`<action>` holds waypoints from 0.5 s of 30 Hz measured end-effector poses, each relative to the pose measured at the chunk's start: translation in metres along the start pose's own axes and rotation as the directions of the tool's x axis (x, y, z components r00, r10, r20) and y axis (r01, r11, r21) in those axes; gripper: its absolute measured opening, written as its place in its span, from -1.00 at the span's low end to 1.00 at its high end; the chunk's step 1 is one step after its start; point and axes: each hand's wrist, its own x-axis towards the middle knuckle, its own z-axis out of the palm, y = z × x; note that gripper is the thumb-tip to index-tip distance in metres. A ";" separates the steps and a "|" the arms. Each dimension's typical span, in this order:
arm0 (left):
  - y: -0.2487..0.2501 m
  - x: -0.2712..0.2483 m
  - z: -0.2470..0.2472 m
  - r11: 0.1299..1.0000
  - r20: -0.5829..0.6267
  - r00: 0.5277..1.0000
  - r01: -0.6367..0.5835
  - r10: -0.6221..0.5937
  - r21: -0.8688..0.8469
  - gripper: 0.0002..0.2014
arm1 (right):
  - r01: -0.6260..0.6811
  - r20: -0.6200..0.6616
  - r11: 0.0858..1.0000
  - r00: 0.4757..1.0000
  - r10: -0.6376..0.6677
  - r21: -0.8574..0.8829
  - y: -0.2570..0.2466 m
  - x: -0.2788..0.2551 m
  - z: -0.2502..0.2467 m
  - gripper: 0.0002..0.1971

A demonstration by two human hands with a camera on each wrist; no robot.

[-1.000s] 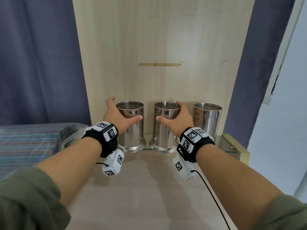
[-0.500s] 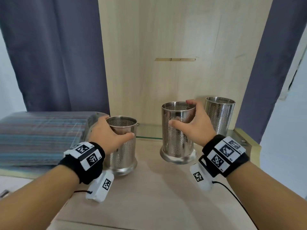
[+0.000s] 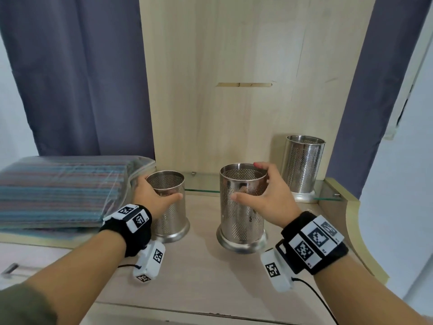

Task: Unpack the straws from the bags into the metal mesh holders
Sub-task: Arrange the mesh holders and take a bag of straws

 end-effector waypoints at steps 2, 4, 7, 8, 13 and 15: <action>-0.005 0.006 0.001 1.000 0.036 0.999 0.000 0.000 0.004 -0.03 | -0.003 0.014 1.000 1.000 0.003 0.002 0.002 -0.003 0.001 -0.11; -0.005 0.008 -0.001 0.999 0.075 0.997 -0.012 0.010 0.034 0.04 | -0.004 0.033 1.000 0.999 0.004 -0.001 0.001 -0.005 0.004 -0.10; 0.002 -0.003 -0.003 0.978 0.086 0.995 -0.069 0.053 0.196 0.22 | 0.002 0.066 1.000 0.998 -0.002 -0.007 -0.001 -0.011 0.010 -0.05; 0.007 -0.012 -0.005 0.962 0.072 0.991 -0.125 0.111 0.242 0.21 | 0.005 0.084 1.000 0.996 -0.005 -0.007 -0.001 -0.013 0.013 -0.04; 0.030 -0.055 -0.038 0.851 0.001 0.861 -0.503 0.509 0.151 -0.16 | 0.057 0.225 0.998 0.973 -0.051 -0.020 -0.008 -0.025 0.035 0.01; 0.036 -0.061 -0.062 0.829 -0.019 0.830 -0.555 0.557 0.073 -0.30 | 0.084 0.291 0.996 0.954 -0.079 -0.005 -0.014 -0.025 0.048 0.00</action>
